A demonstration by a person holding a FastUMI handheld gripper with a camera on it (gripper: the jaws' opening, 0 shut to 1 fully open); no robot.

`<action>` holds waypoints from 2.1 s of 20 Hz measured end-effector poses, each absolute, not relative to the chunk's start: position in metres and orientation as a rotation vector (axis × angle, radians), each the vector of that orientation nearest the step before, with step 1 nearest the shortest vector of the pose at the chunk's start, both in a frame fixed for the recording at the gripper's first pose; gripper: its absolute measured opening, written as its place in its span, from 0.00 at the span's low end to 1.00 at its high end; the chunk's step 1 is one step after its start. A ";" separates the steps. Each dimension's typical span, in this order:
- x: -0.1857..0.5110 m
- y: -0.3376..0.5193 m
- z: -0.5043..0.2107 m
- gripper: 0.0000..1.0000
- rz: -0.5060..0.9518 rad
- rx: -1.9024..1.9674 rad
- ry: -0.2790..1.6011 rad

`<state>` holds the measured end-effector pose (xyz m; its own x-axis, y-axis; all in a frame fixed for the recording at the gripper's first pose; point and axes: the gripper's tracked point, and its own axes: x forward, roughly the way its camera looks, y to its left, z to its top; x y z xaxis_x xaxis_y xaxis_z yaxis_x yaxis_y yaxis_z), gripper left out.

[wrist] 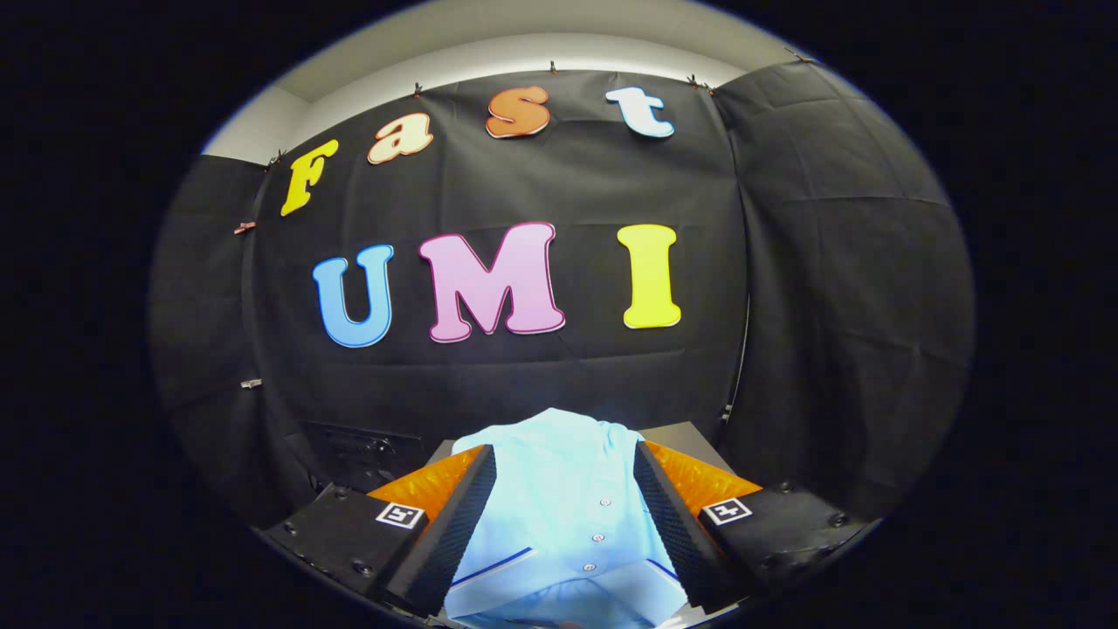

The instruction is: Put the clothes into the washing machine and then close the washing machine lid.

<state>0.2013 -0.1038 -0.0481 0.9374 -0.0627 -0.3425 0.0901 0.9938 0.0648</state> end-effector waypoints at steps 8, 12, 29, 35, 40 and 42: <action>0.258 -0.128 -0.107 0.98 -0.086 0.126 0.569; 0.273 -0.130 -0.136 0.98 -0.097 0.145 0.681; 0.283 -0.115 -0.179 0.71 -0.072 0.080 0.868; 0.283 -0.109 -0.179 0.31 -0.039 0.060 0.862; 0.282 -0.109 -0.169 0.31 -0.041 0.061 0.788; 0.278 -0.112 -0.161 0.06 -0.042 0.078 0.789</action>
<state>0.2782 -0.1120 -0.1611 0.7042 -0.0084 -0.7099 0.0665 0.9963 0.0542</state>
